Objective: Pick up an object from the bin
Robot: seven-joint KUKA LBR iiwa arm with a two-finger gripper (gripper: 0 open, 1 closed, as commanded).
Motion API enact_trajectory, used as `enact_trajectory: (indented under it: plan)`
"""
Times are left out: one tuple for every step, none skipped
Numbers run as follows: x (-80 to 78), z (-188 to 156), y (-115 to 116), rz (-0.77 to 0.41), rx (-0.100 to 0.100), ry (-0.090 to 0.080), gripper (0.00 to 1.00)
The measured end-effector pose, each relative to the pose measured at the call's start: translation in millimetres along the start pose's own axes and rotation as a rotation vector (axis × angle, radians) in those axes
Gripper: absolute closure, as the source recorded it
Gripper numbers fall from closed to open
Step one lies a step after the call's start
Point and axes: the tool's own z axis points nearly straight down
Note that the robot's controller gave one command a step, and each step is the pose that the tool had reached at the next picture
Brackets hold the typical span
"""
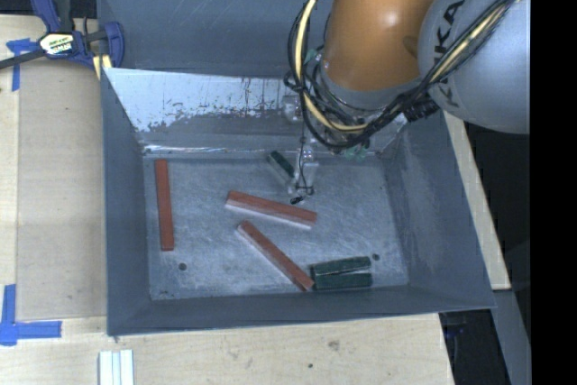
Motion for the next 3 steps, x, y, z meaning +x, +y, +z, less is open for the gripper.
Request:
enact_trajectory:
  plan:
    - [60.4,130,8,0.069,0.001,0.011,0.00]
    - [59.9,151,18,0.045,0.003,0.009,0.00]
    - [57.5,148,18,0.048,0.001,0.001,1.00]
